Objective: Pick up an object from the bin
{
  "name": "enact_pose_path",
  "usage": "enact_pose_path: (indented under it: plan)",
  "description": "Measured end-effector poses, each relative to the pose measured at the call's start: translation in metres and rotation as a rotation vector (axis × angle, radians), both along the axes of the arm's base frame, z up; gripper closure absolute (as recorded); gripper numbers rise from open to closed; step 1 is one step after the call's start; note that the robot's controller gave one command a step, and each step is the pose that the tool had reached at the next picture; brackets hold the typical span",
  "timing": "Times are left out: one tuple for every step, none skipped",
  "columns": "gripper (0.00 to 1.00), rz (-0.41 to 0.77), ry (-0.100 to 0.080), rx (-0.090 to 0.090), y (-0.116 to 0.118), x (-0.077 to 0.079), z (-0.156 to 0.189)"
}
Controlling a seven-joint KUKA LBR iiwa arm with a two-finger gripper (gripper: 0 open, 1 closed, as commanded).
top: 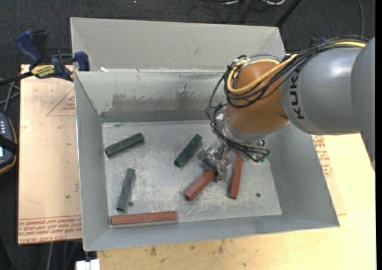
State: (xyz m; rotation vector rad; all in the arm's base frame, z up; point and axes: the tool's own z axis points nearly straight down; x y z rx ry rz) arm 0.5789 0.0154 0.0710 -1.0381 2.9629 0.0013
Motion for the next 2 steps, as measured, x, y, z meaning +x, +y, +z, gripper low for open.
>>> enact_pose_path:
  plan:
    - [1.00, 0.000, 0.000, 0.000, 0.000, 0.000, 0.000]
    - [1.00, -0.003, -0.008, 0.000, 0.012, 0.007, 0.200]
